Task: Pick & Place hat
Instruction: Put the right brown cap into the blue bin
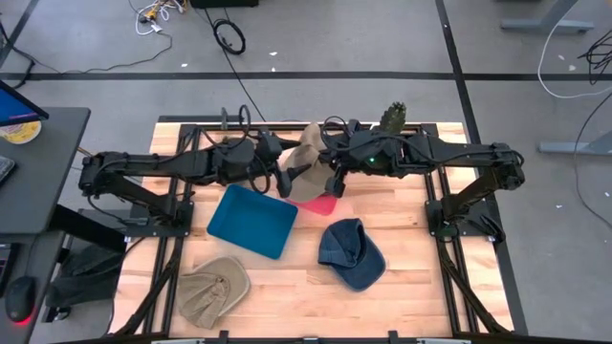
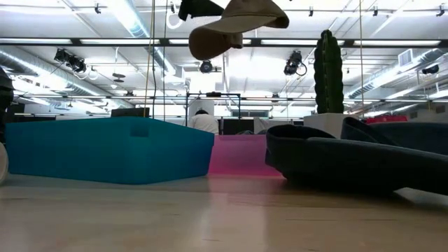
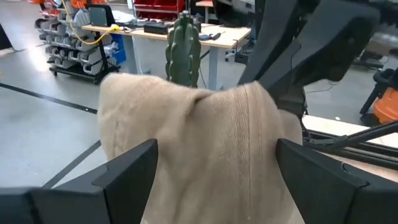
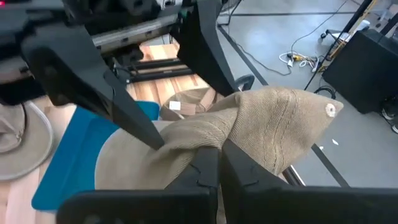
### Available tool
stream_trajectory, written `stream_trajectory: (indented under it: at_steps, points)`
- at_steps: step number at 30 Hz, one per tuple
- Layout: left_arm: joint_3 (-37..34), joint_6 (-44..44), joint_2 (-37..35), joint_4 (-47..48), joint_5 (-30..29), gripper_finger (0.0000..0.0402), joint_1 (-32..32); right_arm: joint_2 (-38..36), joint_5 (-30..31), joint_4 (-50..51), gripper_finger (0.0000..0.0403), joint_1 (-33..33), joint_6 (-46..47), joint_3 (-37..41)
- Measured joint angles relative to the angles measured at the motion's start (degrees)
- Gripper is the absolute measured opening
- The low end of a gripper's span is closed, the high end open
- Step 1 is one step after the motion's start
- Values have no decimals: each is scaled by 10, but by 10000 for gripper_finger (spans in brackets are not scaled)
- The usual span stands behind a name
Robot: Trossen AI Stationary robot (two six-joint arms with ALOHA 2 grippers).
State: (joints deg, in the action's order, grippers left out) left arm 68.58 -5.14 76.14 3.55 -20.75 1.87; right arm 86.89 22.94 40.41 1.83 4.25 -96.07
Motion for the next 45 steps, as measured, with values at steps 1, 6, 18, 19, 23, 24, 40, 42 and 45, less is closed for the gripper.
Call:
stream_trajectory:
  at_steps: [1,6,18,19,23,24,40,42,45]
  points:
    - [0,2,0,0,0,332,0,0,0,-6,0,0,0,0]
    - [0,2,0,-1,0,332,0,0,-7,-37,0,0,0,0]
    - [0,-37,0,-1,-2,242,2,18,-28,-45,0,-2,12,0]
    - [0,-41,0,0,-2,222,2,19,-28,-45,0,-2,11,0]
    - [0,-47,0,2,17,133,2,20,-28,-44,0,-2,9,0]
    - [0,-47,0,3,24,109,2,21,-28,-44,0,-2,9,0]
    - [0,-218,-7,38,1,8,2,-9,23,-16,131,-3,-32,0]
    - [0,-252,-12,39,-20,8,2,-14,42,-7,155,-3,-35,0]
    - [0,-323,-27,62,-66,8,1,-21,67,3,185,-3,-47,0]
